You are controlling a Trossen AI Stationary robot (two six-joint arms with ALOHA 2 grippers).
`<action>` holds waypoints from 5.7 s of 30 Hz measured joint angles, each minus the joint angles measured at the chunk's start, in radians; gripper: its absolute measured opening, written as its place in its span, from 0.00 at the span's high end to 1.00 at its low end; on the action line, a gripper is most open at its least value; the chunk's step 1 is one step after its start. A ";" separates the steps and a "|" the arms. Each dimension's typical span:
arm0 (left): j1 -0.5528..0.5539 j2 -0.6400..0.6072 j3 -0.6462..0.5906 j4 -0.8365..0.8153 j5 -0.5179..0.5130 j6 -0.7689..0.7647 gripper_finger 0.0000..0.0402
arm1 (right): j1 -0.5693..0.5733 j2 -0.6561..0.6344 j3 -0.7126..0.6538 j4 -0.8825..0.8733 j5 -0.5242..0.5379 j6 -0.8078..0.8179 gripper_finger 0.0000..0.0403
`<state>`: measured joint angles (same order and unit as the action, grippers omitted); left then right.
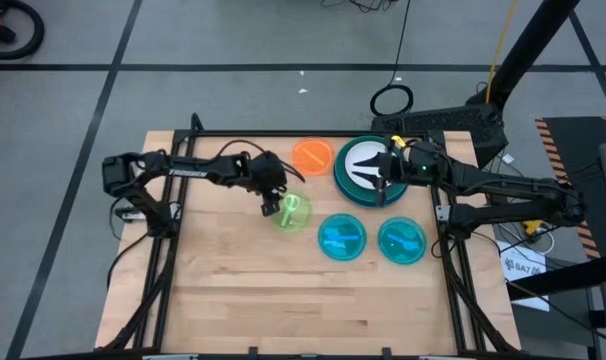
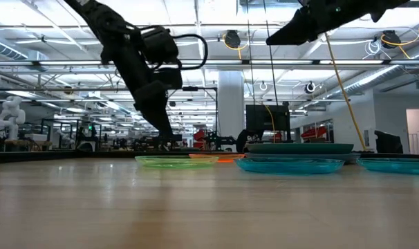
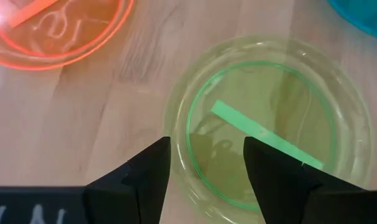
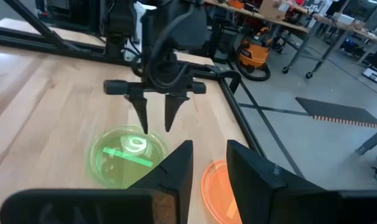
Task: Stack plastic plates
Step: Stack the light green plate on top of the white plate
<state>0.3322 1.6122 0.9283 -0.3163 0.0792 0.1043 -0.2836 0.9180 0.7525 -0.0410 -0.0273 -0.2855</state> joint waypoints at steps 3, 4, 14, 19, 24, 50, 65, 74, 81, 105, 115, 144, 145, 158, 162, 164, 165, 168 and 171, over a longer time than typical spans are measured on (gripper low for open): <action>0.016 0.031 0.000 0.032 0.008 0.048 0.48 | 0.000 0.000 0.000 -0.004 0.000 -0.008 0.78; 0.019 0.041 0.000 0.039 0.008 0.059 0.48 | 0.000 0.000 0.000 -0.004 0.000 -0.013 0.78; 0.063 0.085 0.000 0.057 0.010 0.077 0.48 | 0.000 0.000 0.000 -0.017 0.000 -0.015 0.78; 0.085 0.085 0.000 0.057 0.051 0.076 0.48 | 0.000 0.000 0.000 -0.017 0.000 -0.015 0.78; 0.095 0.085 0.000 0.057 0.091 0.072 0.48 | 0.000 0.000 0.000 -0.017 0.000 -0.015 0.78; 0.082 0.085 0.000 0.056 0.093 0.070 0.48 | 0.000 0.000 0.000 -0.023 0.000 -0.019 0.78; 0.082 0.085 -0.092 0.140 0.092 0.017 0.48 | -0.001 0.000 0.000 -0.023 0.000 -0.019 0.78; 0.081 0.085 -0.103 0.147 0.089 -0.004 0.48 | -0.001 0.000 0.000 -0.023 0.000 -0.019 0.78; 0.075 0.085 -0.103 0.147 0.078 -0.005 0.48 | -0.001 0.000 0.000 -0.023 0.000 -0.019 0.78; 0.076 0.085 -0.103 0.132 0.075 -0.106 0.71 | -0.001 0.000 0.000 -0.023 0.000 -0.019 0.78; 0.076 0.085 -0.103 0.124 0.076 -0.265 0.71 | -0.001 0.000 0.000 -0.024 0.000 -0.019 0.78; 0.076 0.084 -0.102 0.086 0.021 -0.347 0.94 | -0.001 0.000 0.000 -0.024 0.000 -0.019 0.78; 0.076 0.084 -0.102 0.086 0.021 -0.352 0.94 | -0.001 0.000 0.000 -0.024 0.000 -0.019 0.78; 0.055 -0.012 -0.103 0.081 -0.003 -0.362 0.96 | 0.000 0.001 0.000 -0.023 0.019 0.040 0.78; 0.042 -0.048 -0.103 0.078 -0.003 -0.361 0.98 | -0.001 0.007 0.000 -0.023 0.119 0.160 0.78; 0.037 -0.064 -0.103 0.070 -0.004 -0.350 0.98 | -0.002 0.017 0.000 -0.024 0.136 0.196 0.78; 0.034 -0.070 -0.103 0.068 -0.004 -0.348 0.98 | -0.003 0.022 0.000 -0.023 0.134 0.213 0.78; 0.026 -0.070 -0.102 0.073 -0.010 -0.339 0.98 | -0.005 0.051 0.000 -0.002 0.131 0.305 0.78; 0.020 -0.070 -0.103 0.074 -0.014 -0.332 0.98 | -0.012 0.098 0.002 0.020 0.111 0.406 0.78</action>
<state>0.3522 1.5417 0.8257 -0.2426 0.0652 -0.2274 -0.2959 1.0165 0.7541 -0.0206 0.0835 0.1207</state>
